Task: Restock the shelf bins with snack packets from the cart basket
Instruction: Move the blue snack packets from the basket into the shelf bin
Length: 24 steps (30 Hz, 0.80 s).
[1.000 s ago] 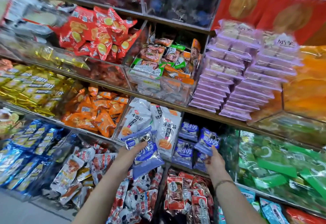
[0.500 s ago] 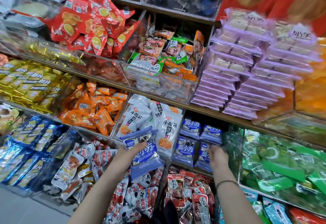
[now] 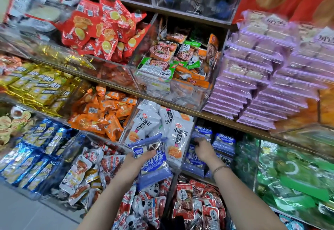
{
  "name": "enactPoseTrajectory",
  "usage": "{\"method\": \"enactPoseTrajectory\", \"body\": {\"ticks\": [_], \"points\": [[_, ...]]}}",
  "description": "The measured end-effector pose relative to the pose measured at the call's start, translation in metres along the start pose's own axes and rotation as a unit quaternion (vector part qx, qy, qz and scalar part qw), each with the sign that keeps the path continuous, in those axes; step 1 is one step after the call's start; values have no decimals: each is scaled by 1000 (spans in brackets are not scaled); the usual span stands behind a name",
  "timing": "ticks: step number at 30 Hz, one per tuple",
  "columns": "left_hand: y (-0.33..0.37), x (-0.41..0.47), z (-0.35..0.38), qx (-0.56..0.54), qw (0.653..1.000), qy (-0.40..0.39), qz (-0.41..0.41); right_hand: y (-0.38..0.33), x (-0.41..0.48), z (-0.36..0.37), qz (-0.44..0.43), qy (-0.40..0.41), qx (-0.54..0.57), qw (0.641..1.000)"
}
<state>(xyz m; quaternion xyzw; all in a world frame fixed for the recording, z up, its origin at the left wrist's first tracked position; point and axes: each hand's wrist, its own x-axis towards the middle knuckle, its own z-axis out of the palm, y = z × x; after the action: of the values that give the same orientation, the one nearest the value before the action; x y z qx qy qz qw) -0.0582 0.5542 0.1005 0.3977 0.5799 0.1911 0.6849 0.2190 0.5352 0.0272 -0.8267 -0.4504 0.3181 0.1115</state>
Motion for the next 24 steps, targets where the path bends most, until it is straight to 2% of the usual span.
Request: {"method": "enactPoseTrajectory", "body": {"ticks": [5, 11, 13, 16, 19, 24], "points": [[5, 1, 3, 1, 1000, -7, 9, -3, -43, -1, -32, 67, 106, 992], [15, -7, 10, -8, 1000, -9, 25, -37, -121, -11, -80, 131, 278, 948], [13, -10, 10, -8, 1000, -2, 26, -57, -140, -10, -103, 104, 308, 940], [15, -18, 11, 7, 999, -9, 31, -86, -157, 1, -105, 30, 286, 952], [20, -24, 10, 15, 999, -18, 40, -100, -162, 16, -91, 24, 288, 953], [25, -21, 13, 28, 999, 6, 43, -101, -166, 27, -4, 8, 414, 910]]}}
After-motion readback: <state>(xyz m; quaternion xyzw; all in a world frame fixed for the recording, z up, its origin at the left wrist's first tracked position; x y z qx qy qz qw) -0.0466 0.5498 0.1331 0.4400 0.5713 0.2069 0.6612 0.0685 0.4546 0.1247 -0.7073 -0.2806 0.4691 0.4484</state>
